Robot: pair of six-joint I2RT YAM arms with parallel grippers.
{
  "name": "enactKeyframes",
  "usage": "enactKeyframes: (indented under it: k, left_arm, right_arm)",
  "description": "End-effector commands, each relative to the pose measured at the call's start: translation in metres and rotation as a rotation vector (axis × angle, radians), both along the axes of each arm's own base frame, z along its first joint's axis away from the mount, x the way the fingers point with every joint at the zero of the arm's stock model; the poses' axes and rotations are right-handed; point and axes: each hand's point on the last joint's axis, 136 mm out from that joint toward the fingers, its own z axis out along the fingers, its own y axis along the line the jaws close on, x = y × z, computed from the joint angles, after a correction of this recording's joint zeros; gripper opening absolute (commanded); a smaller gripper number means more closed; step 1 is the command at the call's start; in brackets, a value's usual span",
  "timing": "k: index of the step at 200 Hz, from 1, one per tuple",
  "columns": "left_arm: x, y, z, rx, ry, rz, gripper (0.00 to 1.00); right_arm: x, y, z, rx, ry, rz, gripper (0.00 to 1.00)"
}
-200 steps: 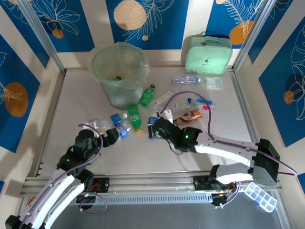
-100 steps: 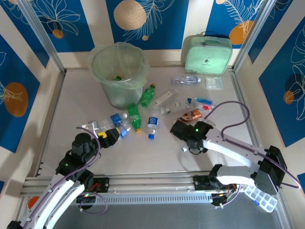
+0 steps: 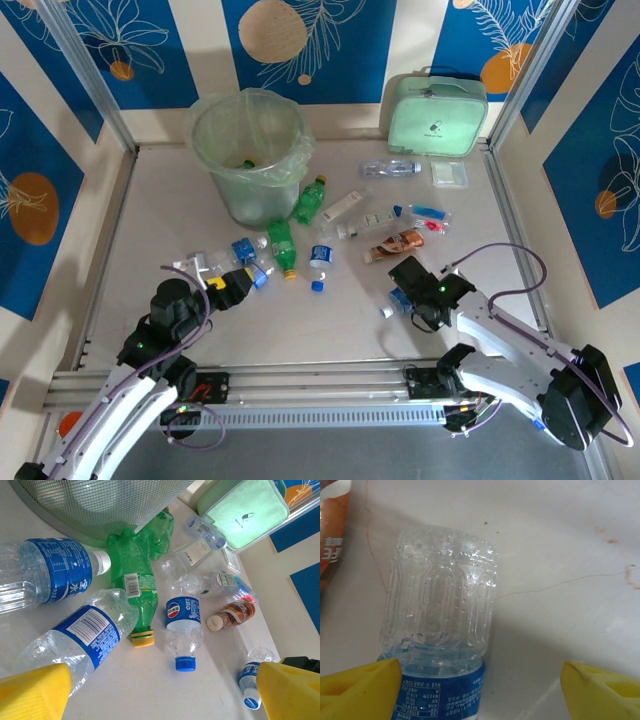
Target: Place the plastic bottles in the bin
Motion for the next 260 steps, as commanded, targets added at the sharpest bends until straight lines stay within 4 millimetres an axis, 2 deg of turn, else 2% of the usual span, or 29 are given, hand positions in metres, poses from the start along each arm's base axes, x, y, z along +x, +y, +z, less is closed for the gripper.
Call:
enactKeyframes:
  k: [1, 48, 79, 150, 167, 192, 223, 260]
  left_arm:
    - [0.001, -0.003, 0.003, -0.007, -0.022, -0.015, 0.95]
    - [0.003, -0.005, -0.001, 0.004, -0.010, -0.017, 0.95]
    - [0.004, -0.006, -0.003, 0.004, -0.005, -0.020, 0.95]
    - [0.004, -0.006, -0.004, -0.001, -0.003, -0.020, 0.95]
    - [0.005, -0.007, -0.005, 0.000, 0.003, -0.020, 0.95]
    - [0.005, -0.008, -0.006, 0.002, 0.004, -0.025, 0.95]
    - [0.006, -0.010, -0.007, 0.004, 0.010, -0.035, 0.95]
    - [0.007, -0.012, -0.008, 0.008, 0.011, -0.043, 0.95]
  right_arm:
    - [0.009, 0.013, -0.003, 0.054, -0.008, 0.041, 0.83]
    - [0.022, 0.007, -0.001, 0.056, -0.009, 0.016, 0.83]
    - [0.039, 0.005, -0.008, 0.094, -0.004, 0.020, 0.89]
    - [0.050, -0.002, -0.031, 0.103, 0.052, -0.012, 0.70]
    - [0.051, -0.001, -0.033, 0.112, 0.053, -0.009, 0.62]
    - [0.050, -0.002, -0.030, 0.113, 0.055, -0.008, 0.52]
    - [0.049, 0.002, -0.020, 0.138, 0.027, 0.011, 0.50]
    - [0.061, 0.030, 0.005, 0.193, -0.128, 0.221, 0.46]
